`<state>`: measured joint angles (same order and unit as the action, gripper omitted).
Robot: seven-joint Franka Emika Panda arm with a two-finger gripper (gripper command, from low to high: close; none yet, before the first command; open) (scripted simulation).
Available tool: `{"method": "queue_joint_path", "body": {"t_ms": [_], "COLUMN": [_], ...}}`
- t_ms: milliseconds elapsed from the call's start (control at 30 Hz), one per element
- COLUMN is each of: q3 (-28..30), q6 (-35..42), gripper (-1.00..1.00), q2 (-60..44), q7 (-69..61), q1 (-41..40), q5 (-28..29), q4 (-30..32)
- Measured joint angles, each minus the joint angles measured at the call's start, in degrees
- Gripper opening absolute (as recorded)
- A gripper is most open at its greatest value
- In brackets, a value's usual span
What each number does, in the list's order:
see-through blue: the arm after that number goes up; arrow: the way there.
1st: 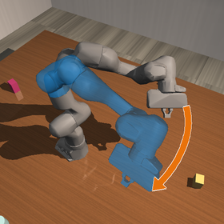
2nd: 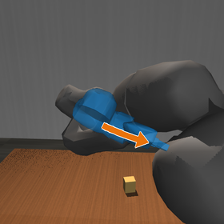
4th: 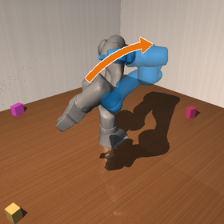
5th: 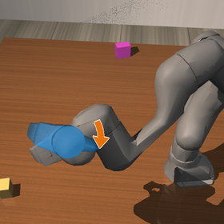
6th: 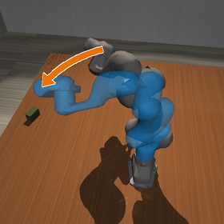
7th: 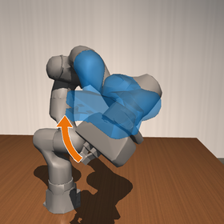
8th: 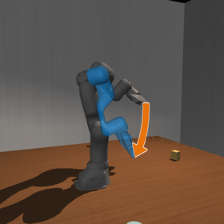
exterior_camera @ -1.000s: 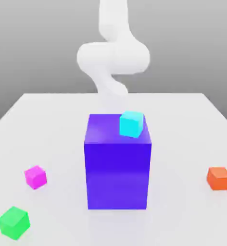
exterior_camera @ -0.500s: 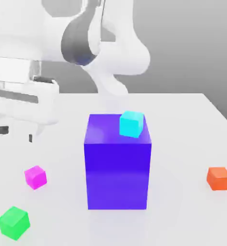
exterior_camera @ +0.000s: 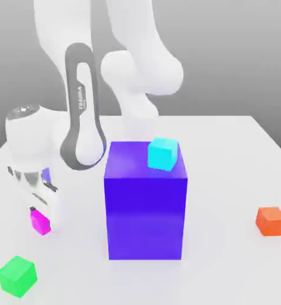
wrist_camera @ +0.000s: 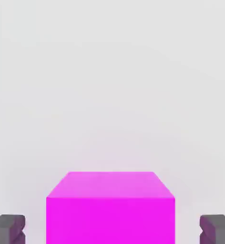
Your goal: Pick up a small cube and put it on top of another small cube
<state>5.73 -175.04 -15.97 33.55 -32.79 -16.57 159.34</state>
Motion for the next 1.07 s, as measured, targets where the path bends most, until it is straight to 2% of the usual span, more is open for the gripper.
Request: {"method": "queue_joint_path", "body": {"t_ms": [100, 167, 267, 367, 467, 800, 933, 967, 1067], "q3": [-1.27, 0.45, 4.97, 6.98, 6.38, 3.25, 1.96, 1.64, 1.64], "q6": [-0.82, 0.62, 4.89, 9.64, 13.88, 26.96, 21.98, 20.63, 20.63], "gripper": [-1.00, -1.00, -1.00, -1.00, -1.00, -1.00, -1.00, 1.00, 1.00], "q2": [-0.98, 0.82, 6.39, 12.39, 12.17, 4.93, -2.28, -3.80, -3.80], "q7": [-0.26, 0.74, 5.27, 10.17, 15.34, 32.86, 32.90, 32.64, 32.64], "q1": [-1.20, 0.23, 3.28, 3.71, 5.57, 11.71, 11.63, 11.42, 11.42], "q5": [-0.33, 0.95, 6.98, 13.42, 14.55, 13.34, 11.18, 10.74, 10.74], "q4": [-0.21, 0.20, 1.47, 2.57, -1.91, -22.18, -24.33, -24.48, -24.48]}}
